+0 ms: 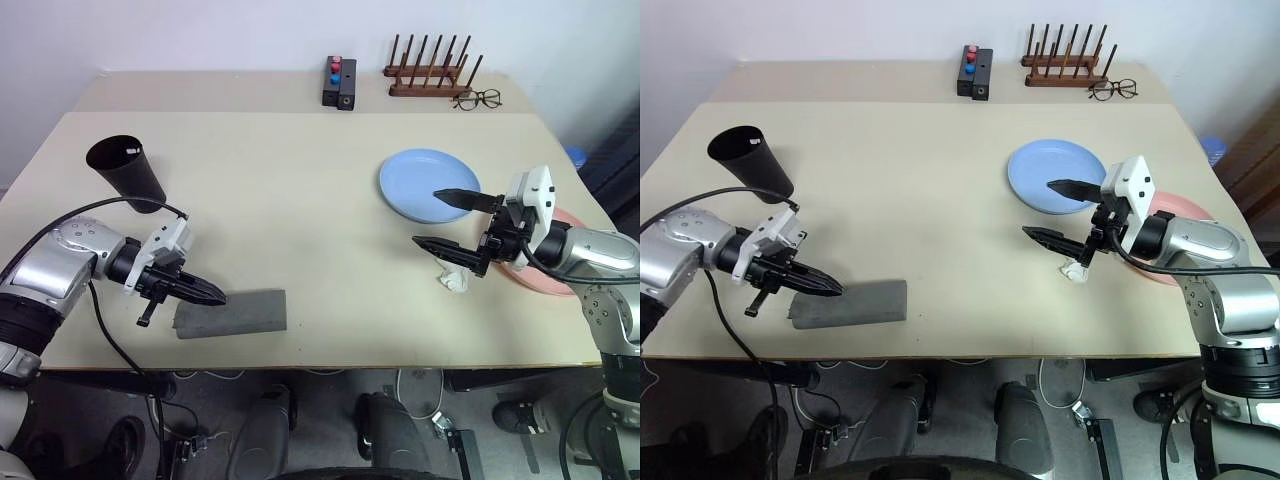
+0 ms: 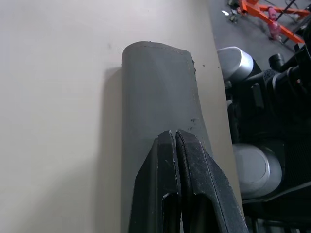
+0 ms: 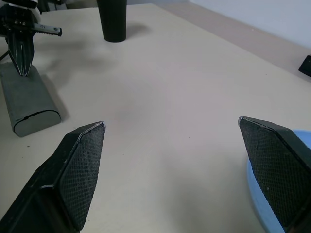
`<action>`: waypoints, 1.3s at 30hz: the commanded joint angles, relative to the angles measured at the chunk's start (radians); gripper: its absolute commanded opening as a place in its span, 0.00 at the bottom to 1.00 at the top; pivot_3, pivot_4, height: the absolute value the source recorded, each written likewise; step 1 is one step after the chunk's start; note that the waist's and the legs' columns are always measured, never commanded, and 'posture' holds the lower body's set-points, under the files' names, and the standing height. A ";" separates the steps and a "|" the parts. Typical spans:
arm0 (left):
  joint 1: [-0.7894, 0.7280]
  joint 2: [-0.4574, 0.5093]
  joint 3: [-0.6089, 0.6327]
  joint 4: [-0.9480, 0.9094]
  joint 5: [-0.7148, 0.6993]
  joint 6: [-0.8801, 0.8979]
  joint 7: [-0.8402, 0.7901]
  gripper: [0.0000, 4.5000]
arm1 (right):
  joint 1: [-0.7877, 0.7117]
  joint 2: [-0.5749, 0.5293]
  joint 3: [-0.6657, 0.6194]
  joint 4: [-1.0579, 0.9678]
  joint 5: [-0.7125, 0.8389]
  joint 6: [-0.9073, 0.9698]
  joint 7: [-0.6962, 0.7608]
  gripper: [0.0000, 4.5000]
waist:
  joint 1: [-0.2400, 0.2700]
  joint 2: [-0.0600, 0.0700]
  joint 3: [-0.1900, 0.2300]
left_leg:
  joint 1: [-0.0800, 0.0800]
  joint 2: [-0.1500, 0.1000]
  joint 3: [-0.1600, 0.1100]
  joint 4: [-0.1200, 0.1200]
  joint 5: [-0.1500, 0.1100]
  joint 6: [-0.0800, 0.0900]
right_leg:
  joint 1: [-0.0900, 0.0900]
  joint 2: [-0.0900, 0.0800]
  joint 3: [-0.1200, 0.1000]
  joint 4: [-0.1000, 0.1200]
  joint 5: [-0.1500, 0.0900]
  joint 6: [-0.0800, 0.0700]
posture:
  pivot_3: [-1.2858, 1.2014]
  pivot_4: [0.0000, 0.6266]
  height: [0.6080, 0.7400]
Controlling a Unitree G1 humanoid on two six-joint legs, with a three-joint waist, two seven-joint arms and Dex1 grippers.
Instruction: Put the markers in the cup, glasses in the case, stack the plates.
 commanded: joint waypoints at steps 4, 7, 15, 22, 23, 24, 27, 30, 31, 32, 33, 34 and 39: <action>-0.135 -0.051 0.170 0.036 -0.090 0.248 -0.003 0.13 | -0.011 0.007 -0.017 0.001 -0.008 -0.034 -0.001 1.00 | 0.000 0.000 0.000 | 0.000 -0.001 0.000 0.000 0.000 0.000 | 0.000 0.000 0.000 0.000 0.000 0.000 | 0.52 0.24 1.00; -0.208 -0.099 0.287 0.085 -0.146 0.351 0.032 0.41 | -0.004 -0.003 -0.014 0.013 -0.042 -0.052 -0.012 1.00 | -0.001 0.000 0.000 | 0.000 -0.002 0.000 0.000 0.000 0.000 | 0.000 0.001 0.000 0.000 0.000 0.000 | 0.52 0.24 1.00; -0.240 -0.168 0.437 0.081 -0.161 0.446 0.074 0.99 | -0.053 -0.012 -0.006 0.118 -0.174 -0.057 -0.146 1.00 | -0.014 0.000 0.000 | 0.001 -0.002 0.000 0.000 0.000 0.000 | 0.001 0.002 0.000 0.002 0.000 0.001 | 0.52 0.24 1.00; -0.168 -0.176 0.452 -0.011 -0.160 0.484 0.031 0.99 | 0.010 -0.133 0.025 0.198 -0.337 0.030 -0.205 1.00 | -0.019 0.000 0.000 | 0.001 -0.002 0.000 0.000 0.000 0.000 | 0.001 0.002 0.000 0.001 0.000 0.001 | 0.52 0.24 1.00; -0.160 -0.182 0.451 -0.021 -0.153 0.471 0.026 0.99 | 0.030 -0.146 0.021 0.187 -0.333 0.050 -0.195 1.00 | -0.021 0.000 0.000 | 0.001 -0.002 0.000 0.000 0.000 0.000 | 0.001 0.002 0.000 0.001 0.000 0.001 | 0.52 0.24 1.00; -0.154 -0.189 0.449 -0.027 -0.145 0.459 0.022 0.99 | 0.044 -0.158 0.020 0.181 -0.332 0.072 -0.192 1.00 | -0.021 0.000 0.000 | 0.002 -0.002 0.000 0.000 0.000 0.000 | 0.001 0.002 0.000 0.001 0.000 0.001 | 0.52 0.24 1.00; -0.151 -0.209 0.443 -0.032 -0.126 0.438 0.027 0.99 | 0.061 -0.181 0.033 0.199 -0.358 0.122 -0.205 1.00 | -0.021 0.000 0.000 | 0.002 -0.002 0.000 0.000 0.000 0.000 | 0.002 0.002 0.000 0.001 0.000 0.000 | 0.52 0.24 1.00; -0.160 -0.223 0.437 -0.023 -0.102 0.419 0.019 0.99 | 0.060 -0.176 0.028 0.202 -0.328 0.211 -0.187 1.00 | -0.023 0.000 0.000 | 0.003 -0.002 0.000 0.000 0.000 0.000 | 0.002 0.002 0.000 0.001 0.000 0.000 | 0.52 0.24 1.00; -0.165 -0.226 0.436 -0.019 -0.096 0.418 0.017 0.99 | 0.065 -0.178 0.035 0.202 -0.335 0.220 -0.186 1.00 | -0.023 0.000 0.000 | 0.003 -0.002 0.000 0.000 0.000 0.000 | 0.002 0.002 0.000 0.001 0.000 0.000 | 0.52 0.24 1.00; -0.169 -0.228 0.434 -0.016 -0.091 0.418 0.013 0.99 | 0.077 -0.187 0.052 0.208 -0.359 0.215 -0.188 1.00 | -0.023 0.000 0.000 | 0.003 -0.002 0.000 0.000 0.000 0.000 | 0.002 0.002 0.000 0.001 0.000 0.000 | 0.52 0.24 1.00; -0.174 -0.229 0.433 -0.013 -0.086 0.420 0.011 1.00 | 0.078 -0.186 0.061 0.225 -0.377 0.222 -0.200 0.94 | -0.022 0.000 0.000 | 0.003 -0.002 0.000 0.000 0.000 0.000 | 0.002 0.002 0.000 0.001 0.000 0.000 | 0.52 0.24 1.00; -0.179 -0.230 0.433 -0.012 -0.081 0.421 0.010 1.00 | 0.077 -0.185 0.065 0.240 -0.386 0.230 -0.205 0.87 | -0.022 0.000 0.000 | 0.003 -0.002 0.000 0.000 0.000 0.000 | 0.002 0.002 0.000 0.001 0.000 0.000 | 0.52 0.24 1.00; -0.180 -0.234 0.437 -0.018 -0.069 0.423 0.008 1.00 | 0.051 -0.173 0.071 0.275 -0.398 0.239 -0.210 0.34 | -0.021 0.000 0.000 | 0.003 -0.002 0.000 0.000 0.000 0.000 | 0.002 0.002 0.000 0.001 0.000 0.000 | 0.52 0.24 1.00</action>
